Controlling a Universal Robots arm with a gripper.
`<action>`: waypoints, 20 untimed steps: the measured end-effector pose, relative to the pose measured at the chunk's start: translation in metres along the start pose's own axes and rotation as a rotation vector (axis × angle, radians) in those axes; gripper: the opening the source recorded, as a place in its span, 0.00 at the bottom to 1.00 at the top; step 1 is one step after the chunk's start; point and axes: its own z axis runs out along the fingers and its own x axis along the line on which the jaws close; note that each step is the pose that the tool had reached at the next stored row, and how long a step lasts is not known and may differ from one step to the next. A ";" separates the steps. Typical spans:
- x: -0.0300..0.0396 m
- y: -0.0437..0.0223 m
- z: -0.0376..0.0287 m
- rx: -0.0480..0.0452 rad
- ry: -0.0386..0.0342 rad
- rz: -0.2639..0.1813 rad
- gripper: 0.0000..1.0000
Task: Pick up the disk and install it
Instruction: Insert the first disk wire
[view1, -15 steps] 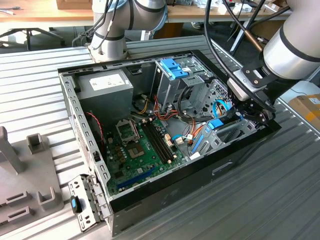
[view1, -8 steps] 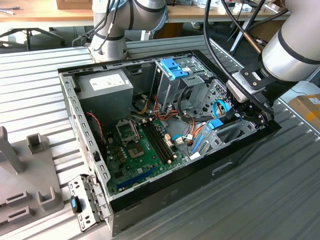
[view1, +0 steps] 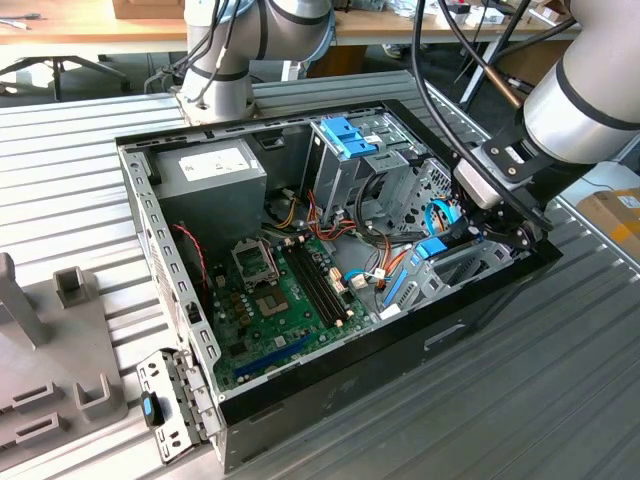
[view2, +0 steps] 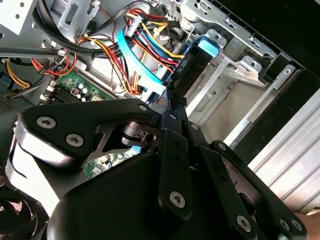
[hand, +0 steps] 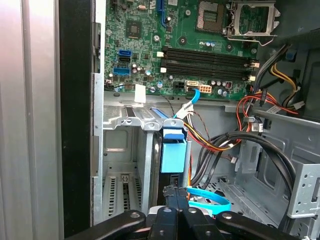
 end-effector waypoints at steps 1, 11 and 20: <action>0.0001 -0.0006 0.0003 -0.0001 -0.0001 -0.001 0.11; 0.0012 -0.0011 0.0058 -0.0005 -0.0004 -0.002 0.11; 0.0015 -0.0014 0.0057 -0.0005 -0.0005 -0.002 0.11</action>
